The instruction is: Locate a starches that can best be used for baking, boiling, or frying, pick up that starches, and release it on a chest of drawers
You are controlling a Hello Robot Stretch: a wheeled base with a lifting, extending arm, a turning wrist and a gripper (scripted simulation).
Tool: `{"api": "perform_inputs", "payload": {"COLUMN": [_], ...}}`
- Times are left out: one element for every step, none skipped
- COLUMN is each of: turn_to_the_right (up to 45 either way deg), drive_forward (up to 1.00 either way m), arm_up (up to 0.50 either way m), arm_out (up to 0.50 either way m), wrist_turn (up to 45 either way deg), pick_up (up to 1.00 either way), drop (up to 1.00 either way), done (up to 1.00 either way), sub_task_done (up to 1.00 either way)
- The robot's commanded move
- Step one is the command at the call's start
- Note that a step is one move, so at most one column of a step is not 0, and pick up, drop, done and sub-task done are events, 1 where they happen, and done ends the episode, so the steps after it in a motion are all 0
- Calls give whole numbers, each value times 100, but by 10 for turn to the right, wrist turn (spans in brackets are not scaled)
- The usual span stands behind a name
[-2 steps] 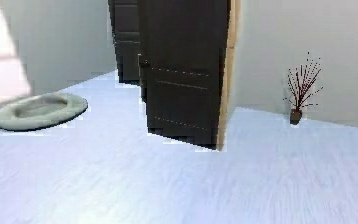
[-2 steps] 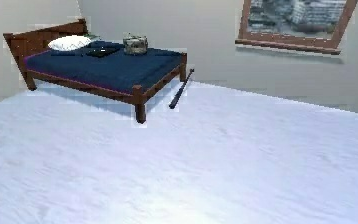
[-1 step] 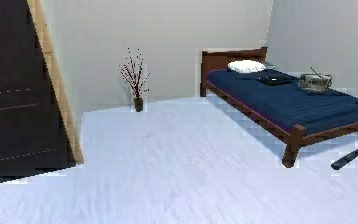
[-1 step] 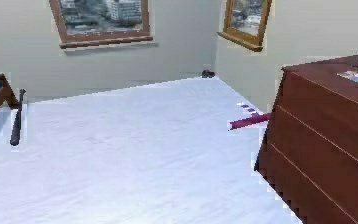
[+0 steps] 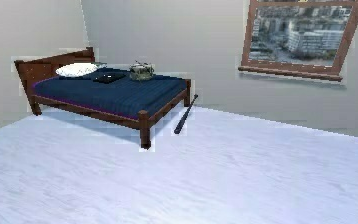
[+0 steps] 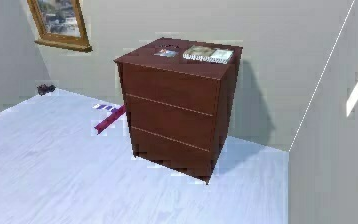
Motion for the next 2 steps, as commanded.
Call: {"api": "perform_inputs", "payload": {"turn_to_the_right": [240, 0], "drive_forward": [0, 25], "arm_up": [0, 0], "arm_out": [0, 0], "wrist_turn": [0, 0], "pick_up": [0, 0], "drop": [0, 0], "done": [0, 0], "sub_task_done": [0, 0]}}
